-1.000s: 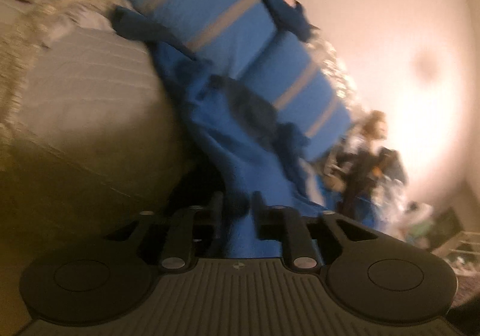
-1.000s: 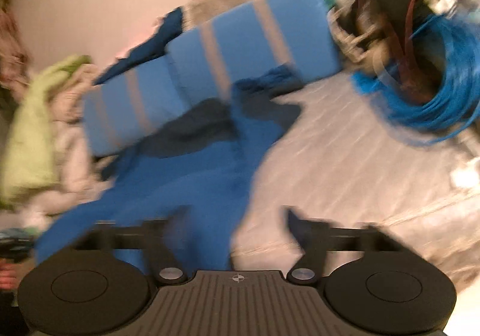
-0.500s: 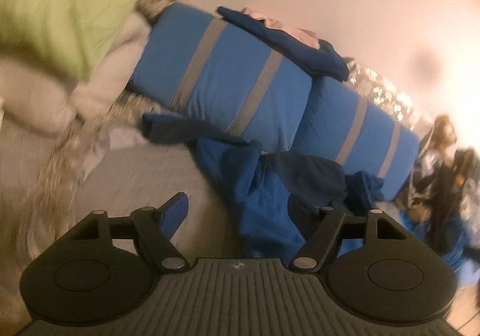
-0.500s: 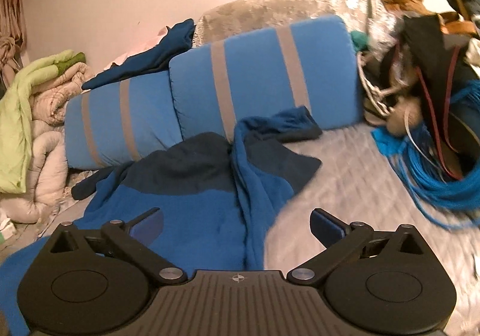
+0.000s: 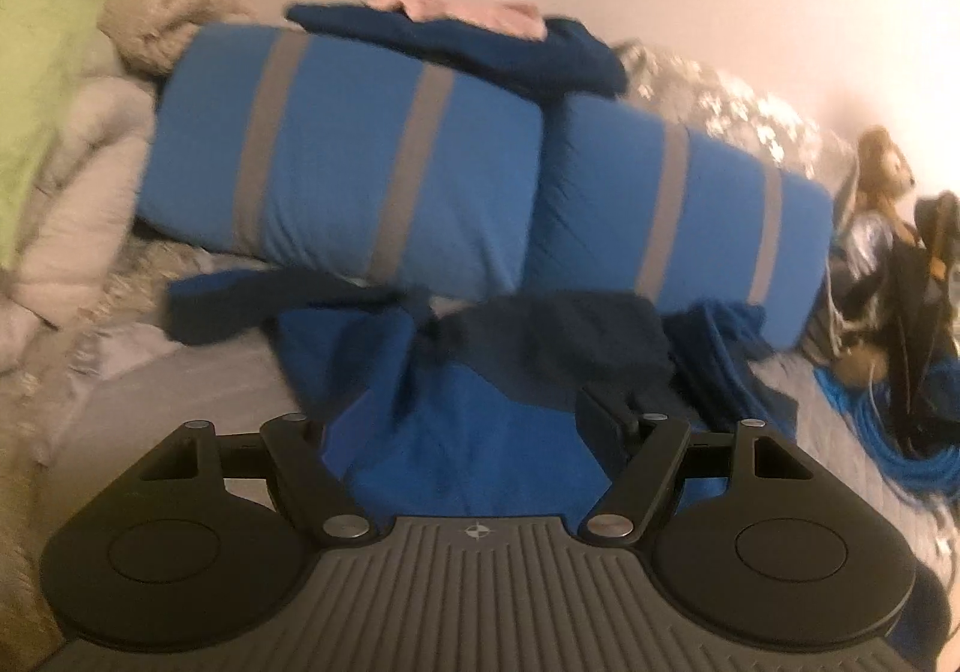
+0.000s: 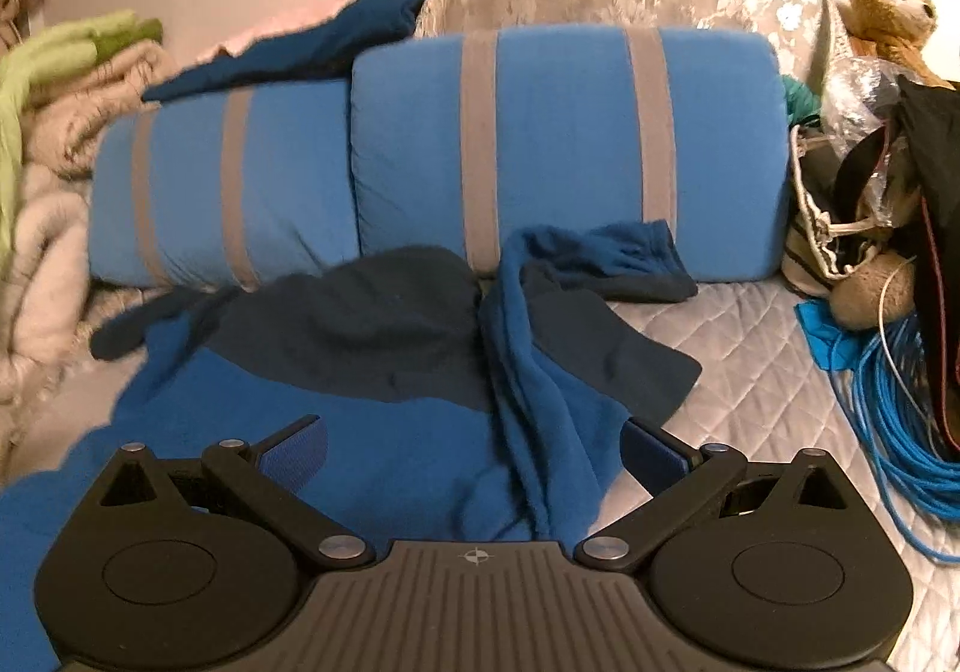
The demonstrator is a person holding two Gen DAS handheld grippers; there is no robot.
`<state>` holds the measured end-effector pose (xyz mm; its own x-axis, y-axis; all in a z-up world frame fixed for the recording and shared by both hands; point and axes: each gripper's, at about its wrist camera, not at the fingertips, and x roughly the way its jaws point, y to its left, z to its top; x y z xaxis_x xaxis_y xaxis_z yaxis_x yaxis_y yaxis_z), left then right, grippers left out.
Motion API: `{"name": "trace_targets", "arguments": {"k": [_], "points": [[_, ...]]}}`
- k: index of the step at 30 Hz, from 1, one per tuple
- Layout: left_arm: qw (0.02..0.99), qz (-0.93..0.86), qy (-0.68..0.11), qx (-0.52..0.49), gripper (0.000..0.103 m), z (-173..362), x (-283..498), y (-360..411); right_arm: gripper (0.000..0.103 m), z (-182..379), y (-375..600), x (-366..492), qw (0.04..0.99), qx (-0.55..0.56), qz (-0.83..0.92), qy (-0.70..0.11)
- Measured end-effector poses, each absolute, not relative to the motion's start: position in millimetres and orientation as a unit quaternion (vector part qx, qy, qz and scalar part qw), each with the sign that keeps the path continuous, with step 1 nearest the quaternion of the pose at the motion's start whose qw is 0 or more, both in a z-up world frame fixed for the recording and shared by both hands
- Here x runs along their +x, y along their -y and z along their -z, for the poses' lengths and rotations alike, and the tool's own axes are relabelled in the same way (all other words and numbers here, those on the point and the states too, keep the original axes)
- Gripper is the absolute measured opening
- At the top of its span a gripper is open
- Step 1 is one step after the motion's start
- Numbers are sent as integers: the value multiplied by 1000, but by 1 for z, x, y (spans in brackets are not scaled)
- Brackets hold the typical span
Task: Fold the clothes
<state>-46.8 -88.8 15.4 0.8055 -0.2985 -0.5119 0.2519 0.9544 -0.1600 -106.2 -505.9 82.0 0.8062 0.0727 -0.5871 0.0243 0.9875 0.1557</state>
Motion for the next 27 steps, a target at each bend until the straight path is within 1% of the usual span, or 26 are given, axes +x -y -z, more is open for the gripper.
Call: {"name": "trace_targets", "arguments": {"k": [4,9,13,19,24,27], "points": [[949,143,-280,-5,73,9,-48,113,103,-78,516,-83,940,85,-7,-331],[953,117,-277,48,73,24,-48,128,103,-81,525,-63,943,58,8,-329],[953,118,-272,63,73,25,-50,132,103,-75,533,-45,943,59,-4,-327],[947,119,-290,65,73,31,-46,135,103,-63,546,-14,948,64,-8,-311],[954,104,-273,60,73,30,-52,135,102,-47,552,15,946,80,-12,-313],[954,107,-274,59,73,30,-51,135,98,-37,550,35,944,83,-10,-319]]}}
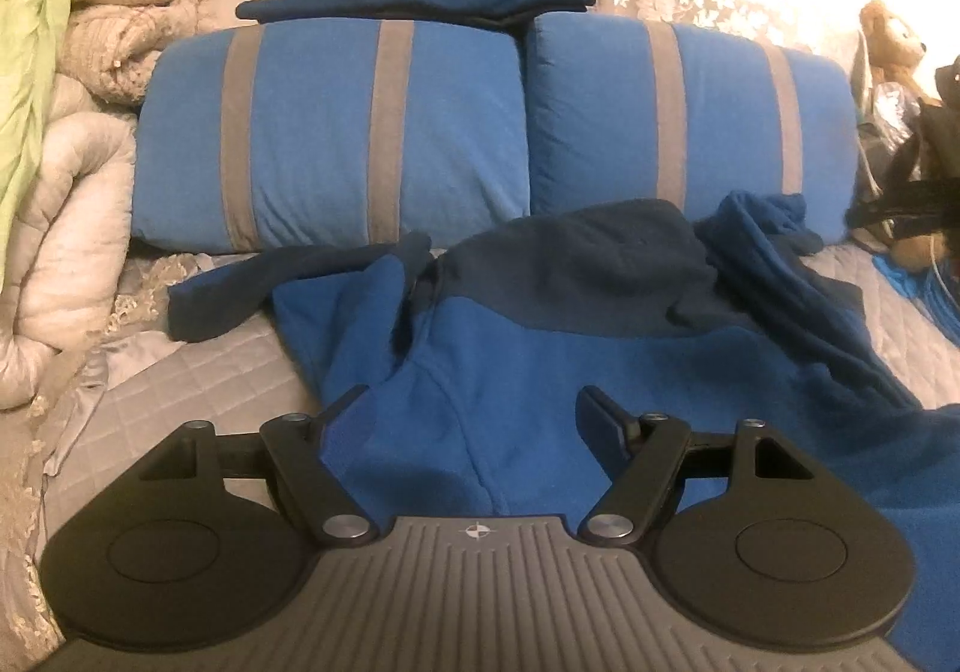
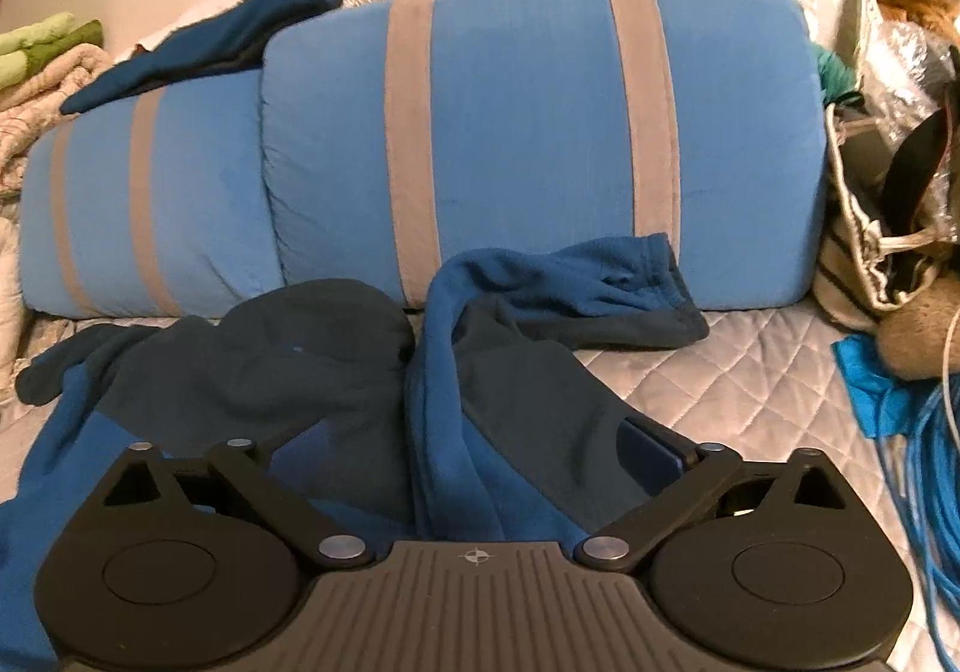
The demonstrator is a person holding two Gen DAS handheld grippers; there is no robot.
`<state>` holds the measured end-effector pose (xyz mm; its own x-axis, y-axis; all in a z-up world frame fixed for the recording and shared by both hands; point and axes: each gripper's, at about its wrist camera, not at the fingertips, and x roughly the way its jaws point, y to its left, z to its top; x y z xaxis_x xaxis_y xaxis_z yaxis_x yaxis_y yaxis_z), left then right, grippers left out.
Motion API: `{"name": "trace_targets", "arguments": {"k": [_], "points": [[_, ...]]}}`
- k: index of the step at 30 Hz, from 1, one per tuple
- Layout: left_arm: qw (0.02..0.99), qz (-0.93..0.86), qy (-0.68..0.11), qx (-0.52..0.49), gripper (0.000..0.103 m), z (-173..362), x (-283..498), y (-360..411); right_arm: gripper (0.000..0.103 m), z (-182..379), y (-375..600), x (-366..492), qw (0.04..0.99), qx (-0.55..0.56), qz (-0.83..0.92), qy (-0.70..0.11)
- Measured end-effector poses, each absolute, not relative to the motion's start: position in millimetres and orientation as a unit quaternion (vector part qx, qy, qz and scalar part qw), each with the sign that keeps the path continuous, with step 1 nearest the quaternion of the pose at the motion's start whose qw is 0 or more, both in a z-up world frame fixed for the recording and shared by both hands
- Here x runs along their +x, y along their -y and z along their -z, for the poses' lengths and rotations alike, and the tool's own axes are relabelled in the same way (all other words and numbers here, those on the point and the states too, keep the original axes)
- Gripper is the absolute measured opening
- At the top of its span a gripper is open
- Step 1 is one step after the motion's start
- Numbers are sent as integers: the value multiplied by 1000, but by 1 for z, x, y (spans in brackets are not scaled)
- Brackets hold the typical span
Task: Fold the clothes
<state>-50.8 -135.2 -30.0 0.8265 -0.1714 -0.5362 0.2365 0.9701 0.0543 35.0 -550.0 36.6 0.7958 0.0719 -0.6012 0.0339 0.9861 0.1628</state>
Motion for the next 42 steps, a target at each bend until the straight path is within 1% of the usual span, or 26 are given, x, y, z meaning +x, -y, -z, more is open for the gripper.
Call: {"name": "trace_targets", "arguments": {"k": [5,8,10,13,15,18,20,21,22,25,30,38,42], "points": [[953,111,-277,52,73,31,-49,134,90,-20,540,66,943,78,-11,-324],[953,113,-279,43,73,31,-47,132,84,-9,534,86,942,78,-7,-328],[953,113,-280,38,73,31,-46,132,75,-1,531,99,940,79,-4,-332],[952,114,-282,37,73,32,-45,133,66,9,525,117,938,81,0,-337],[951,116,-284,36,73,32,-44,133,62,14,521,128,938,75,1,-338],[951,116,-285,34,73,32,-44,133,59,21,514,145,939,64,6,-338],[951,114,-286,33,73,33,-44,134,42,26,512,158,936,61,11,-347],[951,113,-286,32,73,33,-44,134,20,29,512,164,932,63,15,-358],[951,112,-286,32,73,33,-44,134,14,31,512,170,928,66,19,-367],[951,109,-287,35,73,33,-45,135,13,25,515,174,926,79,35,-366],[951,109,-287,33,73,34,-46,134,12,-5,526,157,935,89,53,-339],[951,115,-287,24,73,33,-44,129,12,-62,548,91,951,93,51,-289],[951,116,-285,21,73,33,-45,127,12,-69,559,56,954,82,40,-285]]}}
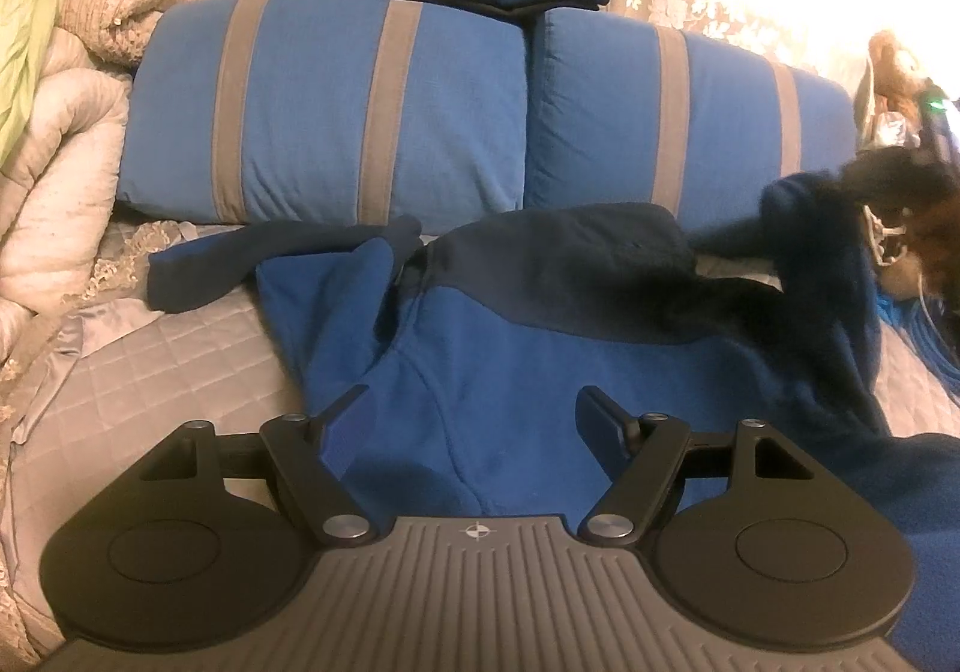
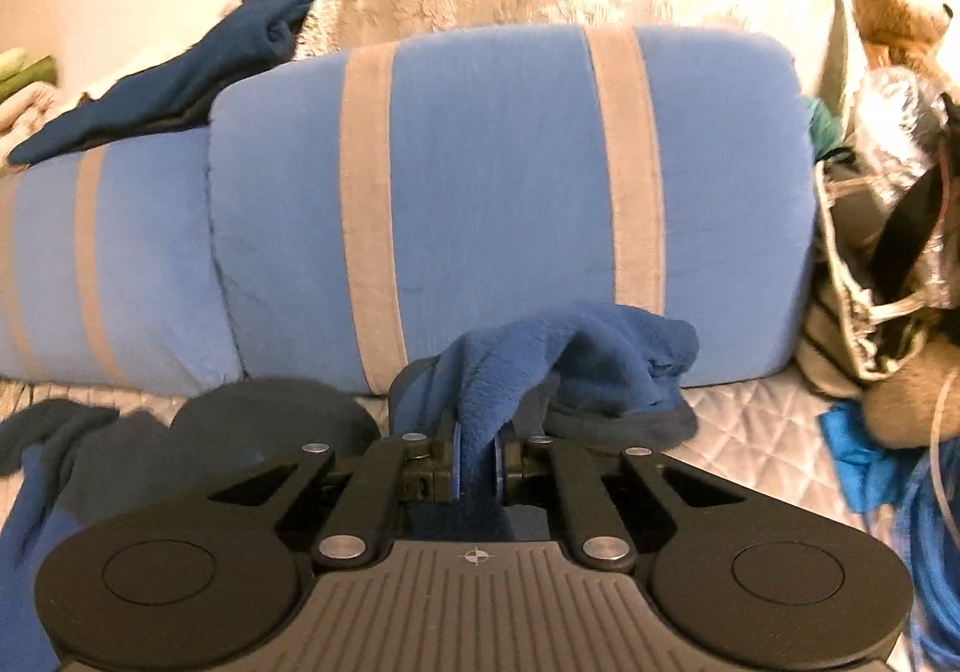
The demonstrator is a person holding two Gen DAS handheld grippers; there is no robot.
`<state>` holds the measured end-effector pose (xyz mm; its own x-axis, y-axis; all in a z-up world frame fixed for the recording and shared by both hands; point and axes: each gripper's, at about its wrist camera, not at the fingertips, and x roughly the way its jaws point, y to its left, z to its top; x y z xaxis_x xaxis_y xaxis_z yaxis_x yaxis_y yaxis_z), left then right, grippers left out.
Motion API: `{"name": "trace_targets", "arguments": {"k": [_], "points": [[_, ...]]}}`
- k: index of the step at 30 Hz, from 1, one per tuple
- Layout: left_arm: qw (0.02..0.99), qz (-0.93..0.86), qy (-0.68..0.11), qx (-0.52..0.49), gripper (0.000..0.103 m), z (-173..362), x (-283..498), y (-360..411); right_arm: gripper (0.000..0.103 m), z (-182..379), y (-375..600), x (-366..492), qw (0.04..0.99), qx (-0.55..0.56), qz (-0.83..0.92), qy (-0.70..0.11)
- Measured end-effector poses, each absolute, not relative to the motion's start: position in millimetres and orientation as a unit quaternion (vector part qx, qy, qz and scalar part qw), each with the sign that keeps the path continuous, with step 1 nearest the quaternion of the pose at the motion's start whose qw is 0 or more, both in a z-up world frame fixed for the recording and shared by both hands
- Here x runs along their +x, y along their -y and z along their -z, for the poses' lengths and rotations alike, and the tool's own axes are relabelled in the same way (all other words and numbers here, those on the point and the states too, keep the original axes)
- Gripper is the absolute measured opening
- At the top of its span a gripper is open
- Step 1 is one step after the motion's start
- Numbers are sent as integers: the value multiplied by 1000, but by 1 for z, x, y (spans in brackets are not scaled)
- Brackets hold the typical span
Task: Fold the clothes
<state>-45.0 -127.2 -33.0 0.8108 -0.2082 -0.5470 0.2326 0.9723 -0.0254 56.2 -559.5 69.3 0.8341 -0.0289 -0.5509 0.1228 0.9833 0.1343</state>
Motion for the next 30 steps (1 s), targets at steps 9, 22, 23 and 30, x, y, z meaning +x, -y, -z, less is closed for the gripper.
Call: {"name": "trace_targets", "arguments": {"k": [9,22,23,30], "points": [[949,123,-291,10,73,33,-42,125,12,-23,563,-14,935,123,-15,-333],[947,125,-294,6,73,33,-43,126,43,7,530,-50,922,108,-109,-354],[947,125,-294,5,73,33,-43,125,51,6,532,-54,923,111,-112,-352],[947,129,-295,-7,73,34,-42,122,69,-9,572,-92,942,145,-86,-290]]}}
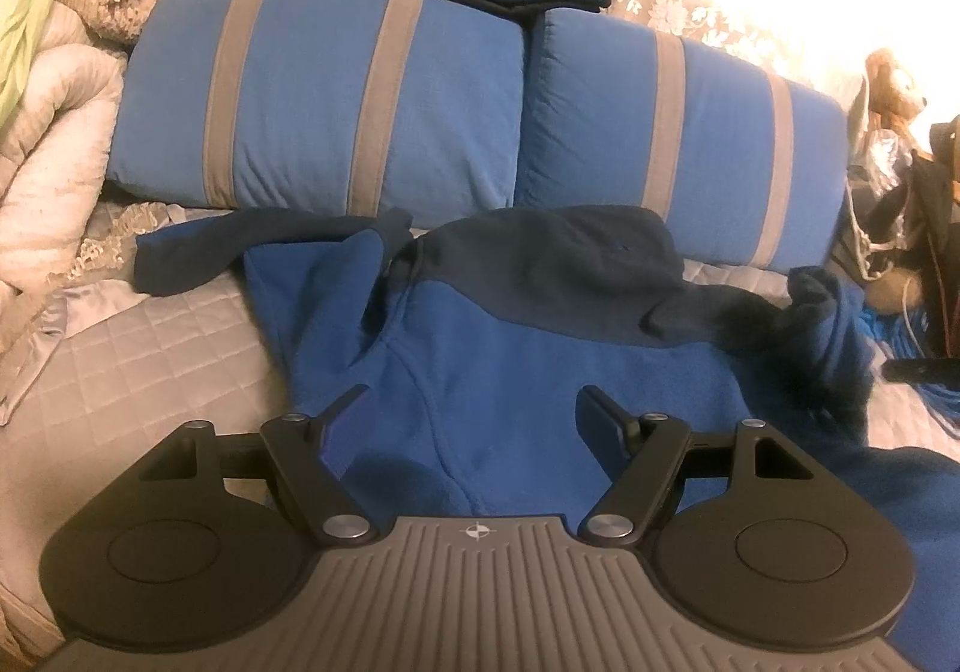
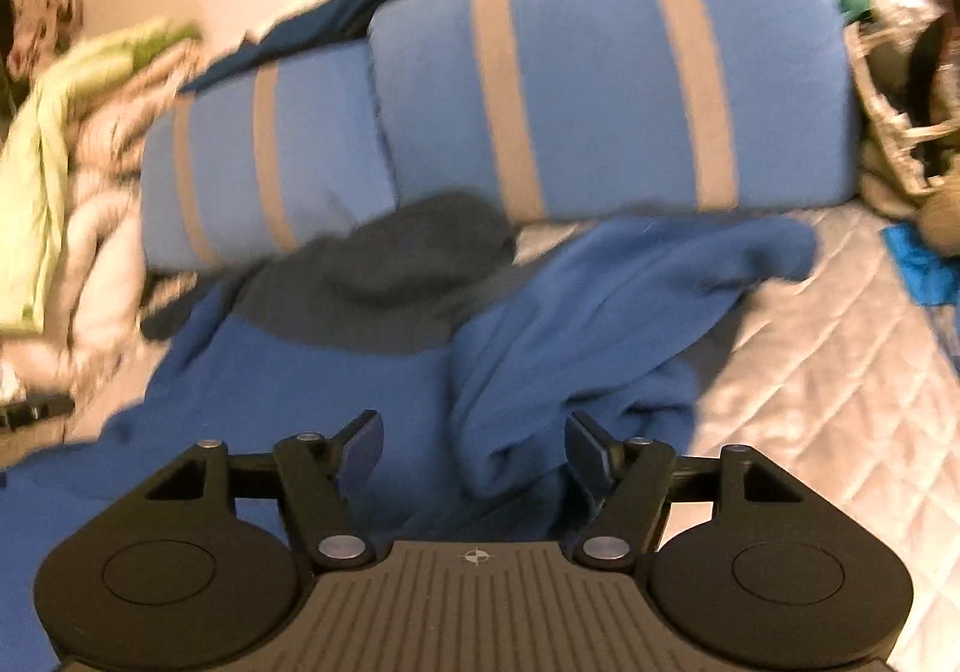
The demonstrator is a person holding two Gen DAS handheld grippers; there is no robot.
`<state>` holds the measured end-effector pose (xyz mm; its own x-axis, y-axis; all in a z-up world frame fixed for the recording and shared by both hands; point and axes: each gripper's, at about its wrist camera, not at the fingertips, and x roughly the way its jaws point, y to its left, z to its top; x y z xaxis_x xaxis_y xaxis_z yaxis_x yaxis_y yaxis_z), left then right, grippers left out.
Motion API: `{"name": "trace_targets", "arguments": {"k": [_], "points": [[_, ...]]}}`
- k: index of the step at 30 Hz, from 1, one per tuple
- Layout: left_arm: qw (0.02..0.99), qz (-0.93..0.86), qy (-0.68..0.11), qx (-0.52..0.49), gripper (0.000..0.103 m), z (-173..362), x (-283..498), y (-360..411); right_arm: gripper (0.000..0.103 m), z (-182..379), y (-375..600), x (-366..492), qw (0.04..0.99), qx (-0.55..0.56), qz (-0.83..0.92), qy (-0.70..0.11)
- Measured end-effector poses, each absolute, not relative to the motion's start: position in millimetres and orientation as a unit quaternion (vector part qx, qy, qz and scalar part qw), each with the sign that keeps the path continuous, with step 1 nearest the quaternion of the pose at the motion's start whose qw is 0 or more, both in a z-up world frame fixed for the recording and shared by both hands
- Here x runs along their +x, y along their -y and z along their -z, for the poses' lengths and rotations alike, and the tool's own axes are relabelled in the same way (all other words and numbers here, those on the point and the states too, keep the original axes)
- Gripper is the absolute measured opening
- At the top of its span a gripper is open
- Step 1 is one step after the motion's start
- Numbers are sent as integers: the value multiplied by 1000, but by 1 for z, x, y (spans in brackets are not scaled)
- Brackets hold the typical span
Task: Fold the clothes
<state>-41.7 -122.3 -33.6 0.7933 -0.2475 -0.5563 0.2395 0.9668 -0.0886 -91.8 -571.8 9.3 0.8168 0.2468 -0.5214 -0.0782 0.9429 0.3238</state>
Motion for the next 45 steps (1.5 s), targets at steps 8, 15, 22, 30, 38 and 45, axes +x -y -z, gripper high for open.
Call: {"name": "trace_targets", "arguments": {"k": [8,15,22,30,38,45], "points": [[947,127,-295,-13,73,34,-42,122,58,16,655,-63,930,246,58,-267],[945,130,-298,-20,73,34,-41,120,57,61,712,-10,890,362,111,-255],[944,129,-301,-37,73,34,-38,116,57,78,731,19,869,429,113,-218],[944,125,-302,-41,73,35,-38,118,54,86,741,46,842,506,55,-177],[944,123,-304,-48,73,35,-37,116,41,88,737,58,835,525,25,-161],[944,122,-304,-48,73,34,-37,115,41,85,729,71,838,518,25,-167]]}}
